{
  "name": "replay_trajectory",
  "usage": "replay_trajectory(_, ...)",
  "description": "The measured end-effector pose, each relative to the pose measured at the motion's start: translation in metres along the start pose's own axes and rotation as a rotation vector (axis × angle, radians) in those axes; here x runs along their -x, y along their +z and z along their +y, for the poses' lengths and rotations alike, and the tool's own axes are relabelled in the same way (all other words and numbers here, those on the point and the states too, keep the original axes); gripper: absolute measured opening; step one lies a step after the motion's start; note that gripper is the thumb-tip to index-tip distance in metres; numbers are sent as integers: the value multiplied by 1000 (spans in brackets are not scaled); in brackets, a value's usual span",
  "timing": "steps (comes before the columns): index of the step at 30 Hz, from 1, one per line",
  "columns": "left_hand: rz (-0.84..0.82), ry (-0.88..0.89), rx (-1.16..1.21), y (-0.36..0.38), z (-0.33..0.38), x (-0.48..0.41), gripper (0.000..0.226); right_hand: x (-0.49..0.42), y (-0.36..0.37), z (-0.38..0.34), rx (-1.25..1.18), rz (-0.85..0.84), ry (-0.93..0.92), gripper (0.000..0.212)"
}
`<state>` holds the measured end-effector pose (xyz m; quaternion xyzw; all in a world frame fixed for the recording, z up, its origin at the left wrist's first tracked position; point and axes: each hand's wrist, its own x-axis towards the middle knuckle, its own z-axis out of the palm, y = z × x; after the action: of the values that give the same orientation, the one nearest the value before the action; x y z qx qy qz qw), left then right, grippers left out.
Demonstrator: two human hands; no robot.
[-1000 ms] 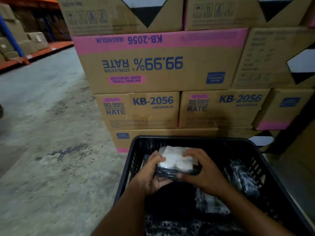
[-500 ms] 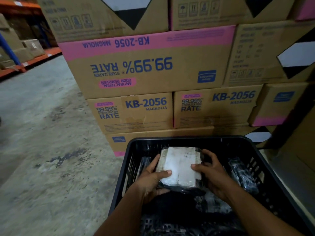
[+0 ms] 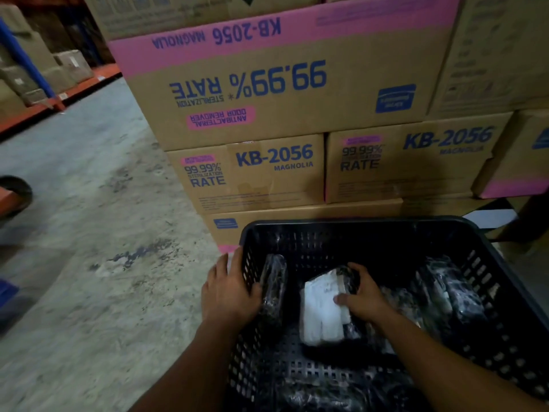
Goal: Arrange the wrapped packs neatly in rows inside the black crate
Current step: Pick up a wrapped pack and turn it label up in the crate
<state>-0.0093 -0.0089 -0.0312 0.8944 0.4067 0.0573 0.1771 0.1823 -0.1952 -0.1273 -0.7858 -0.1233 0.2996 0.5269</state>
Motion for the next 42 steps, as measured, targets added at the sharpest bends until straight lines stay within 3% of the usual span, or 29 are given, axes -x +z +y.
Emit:
replay_trajectory(6,-67,10,135,5,-7,-7,100,-18,40,9,103,6,76,77)
replay_trajectory(10,-75,-7,139,4,-5,-5,102,-9,39,5,706,60,111,56)
replay_trajectory(12,-87,-16,137,3,-4,-6,104,-4,50,-8,830,122,25,44)
replay_trajectory(14,-106,-24,162,3,-5,-7,104,-2,71,-32,538,40,10,53)
replay_trajectory(16,-115,-26,235,3,-5,-6,101,0,99,-56,170,-83,133,71)
replay_trajectory(18,-111,-26,302,2,-5,-5,98,5,126,-72,137,-123,135,77)
replay_trajectory(21,-121,-24,345,0,-5,-3,101,13,142,-76,285,-70,61,64)
replay_trajectory(23,-119,-18,320,-1,-5,-4,101,14,129,-74,245,-87,65,60)
replay_trajectory(28,23,91,12,-2,1,0,86,22,39,-62,-185,-213,166,61)
replay_trajectory(31,180,234,8,0,15,9,75,27,-18,-63,-337,-293,183,63)
replay_trajectory(34,168,171,371,6,51,18,77,30,-58,-64,-521,-315,152,68)
replay_trajectory(37,-187,-36,846,15,80,25,90,33,-76,-62,-669,-365,109,61)
replay_trajectory(39,-400,-170,1065,17,85,26,78,34,-81,-60,-721,-398,84,57)
replay_trajectory(42,-445,-232,1201,9,80,16,67,36,-84,-59,-718,-400,112,53)
